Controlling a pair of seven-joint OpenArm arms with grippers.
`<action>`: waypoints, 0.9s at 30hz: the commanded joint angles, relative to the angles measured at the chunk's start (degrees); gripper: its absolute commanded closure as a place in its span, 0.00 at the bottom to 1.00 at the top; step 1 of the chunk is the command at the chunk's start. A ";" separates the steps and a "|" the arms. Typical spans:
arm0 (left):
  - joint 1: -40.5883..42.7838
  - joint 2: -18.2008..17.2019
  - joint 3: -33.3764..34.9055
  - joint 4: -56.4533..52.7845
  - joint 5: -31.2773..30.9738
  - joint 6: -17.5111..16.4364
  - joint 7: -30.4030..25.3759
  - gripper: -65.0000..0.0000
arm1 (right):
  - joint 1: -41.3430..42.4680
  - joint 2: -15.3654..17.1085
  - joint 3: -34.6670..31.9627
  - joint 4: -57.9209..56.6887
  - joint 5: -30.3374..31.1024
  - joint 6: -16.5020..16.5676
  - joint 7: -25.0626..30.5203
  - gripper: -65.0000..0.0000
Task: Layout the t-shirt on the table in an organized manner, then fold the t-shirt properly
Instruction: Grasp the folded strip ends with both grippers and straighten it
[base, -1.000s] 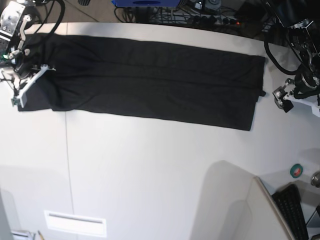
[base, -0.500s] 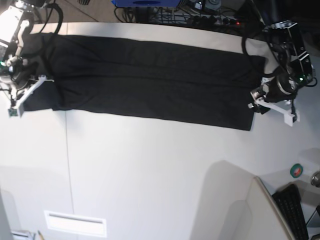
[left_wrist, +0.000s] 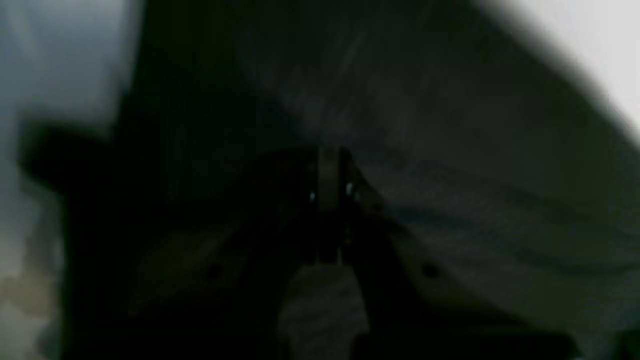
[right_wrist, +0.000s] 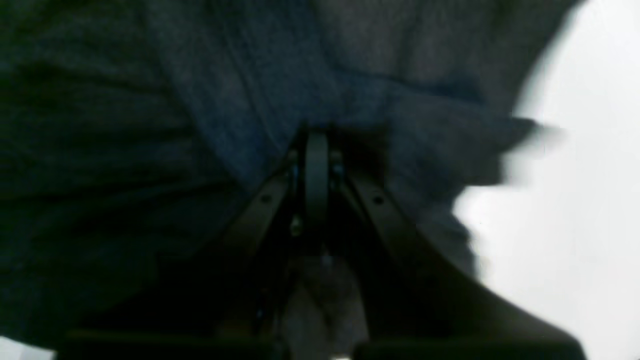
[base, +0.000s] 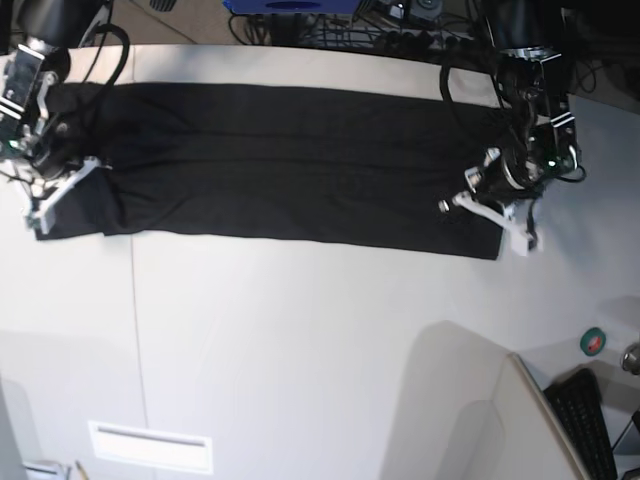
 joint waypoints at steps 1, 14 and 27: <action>0.42 -1.19 -2.86 4.05 0.53 0.15 -1.03 1.00 | -0.38 1.13 0.66 4.36 0.18 0.04 0.68 1.00; 3.41 -4.62 -18.94 0.62 -2.72 -8.20 6.27 0.08 | -3.02 0.43 0.48 11.31 0.18 0.30 0.68 1.00; -1.69 -7.70 -8.75 -18.19 -7.21 -15.06 -1.73 0.08 | -2.93 0.43 0.48 9.99 0.18 0.30 0.68 1.00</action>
